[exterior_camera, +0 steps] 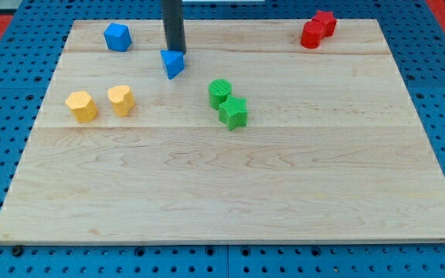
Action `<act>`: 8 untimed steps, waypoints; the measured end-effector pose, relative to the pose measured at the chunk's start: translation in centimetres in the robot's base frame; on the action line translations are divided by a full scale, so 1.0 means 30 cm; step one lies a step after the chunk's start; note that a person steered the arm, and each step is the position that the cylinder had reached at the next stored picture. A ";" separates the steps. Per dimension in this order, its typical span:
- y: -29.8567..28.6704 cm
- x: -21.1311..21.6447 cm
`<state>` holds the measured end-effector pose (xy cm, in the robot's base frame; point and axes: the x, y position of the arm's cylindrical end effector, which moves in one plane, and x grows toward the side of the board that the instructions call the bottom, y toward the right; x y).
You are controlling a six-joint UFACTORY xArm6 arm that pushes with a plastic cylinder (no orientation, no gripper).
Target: Push the red star to the right of the blue triangle
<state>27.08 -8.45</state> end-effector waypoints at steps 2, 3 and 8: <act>0.482 0.036; 0.908 0.049; 0.391 -0.188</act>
<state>21.44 3.29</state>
